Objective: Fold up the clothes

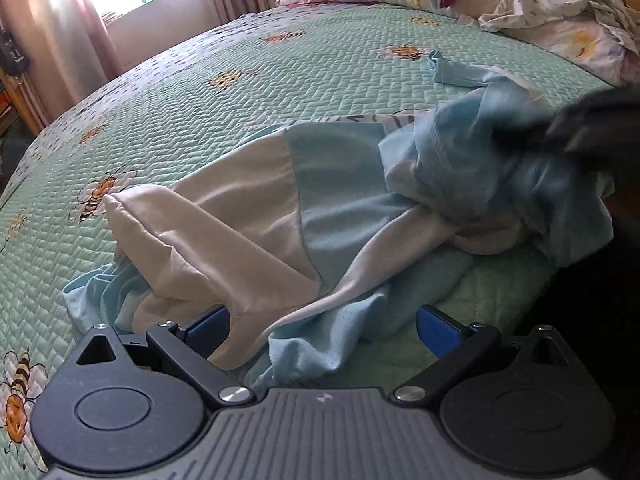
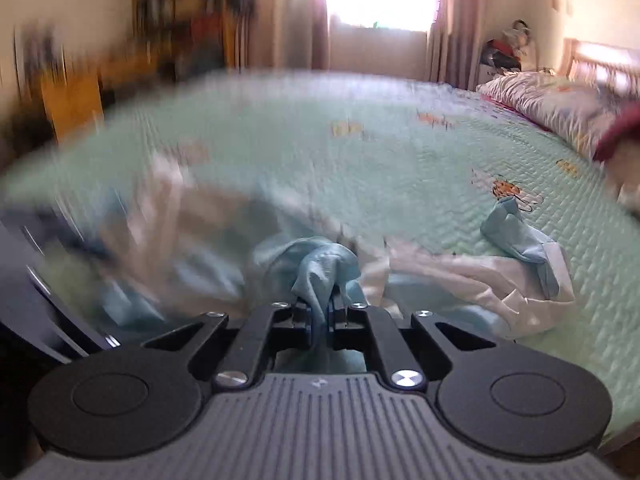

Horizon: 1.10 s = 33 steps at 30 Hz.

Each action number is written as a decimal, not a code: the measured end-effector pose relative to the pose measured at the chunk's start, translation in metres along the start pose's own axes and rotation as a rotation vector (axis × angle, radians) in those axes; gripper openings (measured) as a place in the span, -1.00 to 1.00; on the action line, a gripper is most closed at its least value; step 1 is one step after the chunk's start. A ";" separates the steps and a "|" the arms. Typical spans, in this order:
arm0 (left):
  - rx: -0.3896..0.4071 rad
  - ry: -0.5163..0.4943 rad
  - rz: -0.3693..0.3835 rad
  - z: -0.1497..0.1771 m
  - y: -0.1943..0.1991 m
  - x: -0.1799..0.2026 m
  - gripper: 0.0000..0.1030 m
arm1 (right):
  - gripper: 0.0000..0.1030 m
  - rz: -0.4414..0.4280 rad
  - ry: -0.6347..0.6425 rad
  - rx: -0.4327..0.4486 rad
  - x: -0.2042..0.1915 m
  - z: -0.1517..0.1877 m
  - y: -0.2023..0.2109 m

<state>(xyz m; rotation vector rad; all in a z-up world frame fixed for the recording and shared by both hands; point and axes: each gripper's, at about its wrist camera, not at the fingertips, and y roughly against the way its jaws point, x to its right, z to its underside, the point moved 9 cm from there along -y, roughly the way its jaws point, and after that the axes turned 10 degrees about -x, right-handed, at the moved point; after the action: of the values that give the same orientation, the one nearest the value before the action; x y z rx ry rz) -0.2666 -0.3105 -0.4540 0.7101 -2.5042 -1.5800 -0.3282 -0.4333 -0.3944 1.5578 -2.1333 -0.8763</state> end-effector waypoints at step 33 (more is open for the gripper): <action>0.238 0.314 0.007 -0.066 0.032 -0.092 -0.94 | -0.84 -0.168 -0.275 0.220 0.040 -0.036 0.096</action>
<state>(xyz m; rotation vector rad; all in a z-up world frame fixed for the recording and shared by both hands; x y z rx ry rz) -0.1747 -0.3145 -0.3814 0.8964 -2.4713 -1.0770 -0.3885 -0.4610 -0.3068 1.8404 -2.3850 -0.9878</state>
